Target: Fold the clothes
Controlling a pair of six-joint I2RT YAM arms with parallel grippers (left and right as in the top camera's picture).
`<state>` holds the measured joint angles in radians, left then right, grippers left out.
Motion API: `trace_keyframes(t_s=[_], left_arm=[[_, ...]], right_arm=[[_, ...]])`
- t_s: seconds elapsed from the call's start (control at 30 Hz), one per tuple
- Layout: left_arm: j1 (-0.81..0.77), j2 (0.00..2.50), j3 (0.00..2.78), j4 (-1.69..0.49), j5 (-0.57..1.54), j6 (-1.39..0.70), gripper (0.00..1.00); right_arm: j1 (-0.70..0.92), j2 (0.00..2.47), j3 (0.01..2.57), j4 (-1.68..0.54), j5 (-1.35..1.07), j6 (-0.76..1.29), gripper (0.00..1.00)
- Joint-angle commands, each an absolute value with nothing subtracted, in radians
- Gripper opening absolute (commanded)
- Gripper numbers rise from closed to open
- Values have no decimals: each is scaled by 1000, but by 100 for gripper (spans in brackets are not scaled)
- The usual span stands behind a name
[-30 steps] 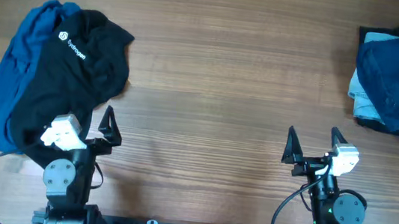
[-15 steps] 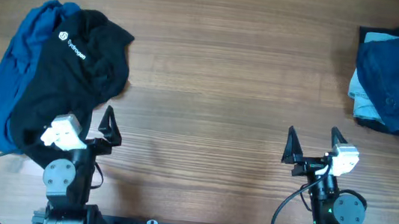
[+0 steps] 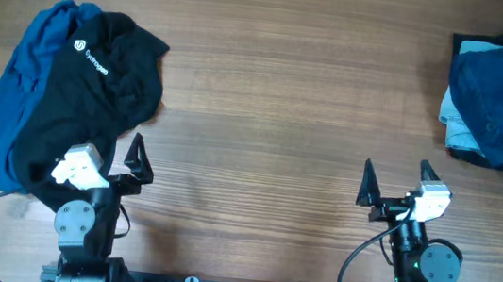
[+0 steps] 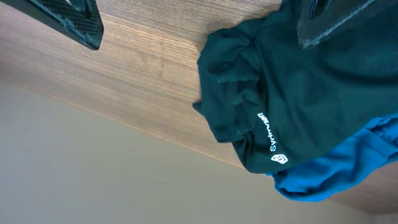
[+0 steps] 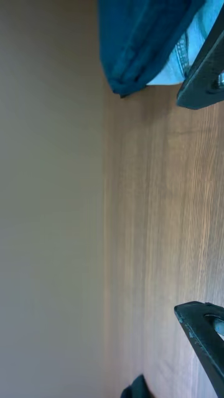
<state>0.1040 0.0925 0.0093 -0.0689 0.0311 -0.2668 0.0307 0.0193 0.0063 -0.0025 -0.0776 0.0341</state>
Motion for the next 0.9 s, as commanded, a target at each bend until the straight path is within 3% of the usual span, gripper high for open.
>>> trace_keyframes(t_s=[0.0, 0.6, 0.87], left_arm=[[100, 87, 6, -76, 25, -246, 100], [100, 87, 6, -76, 25, -246, 100], [100, 87, 6, -73, 57, -247, 100]], right_arm=[[27, 7, 7, 0, -60, 1, 100], [27, 7, 7, 17, -22, -27, 100], [27, 7, 7, 228, -61, -24, 100]])
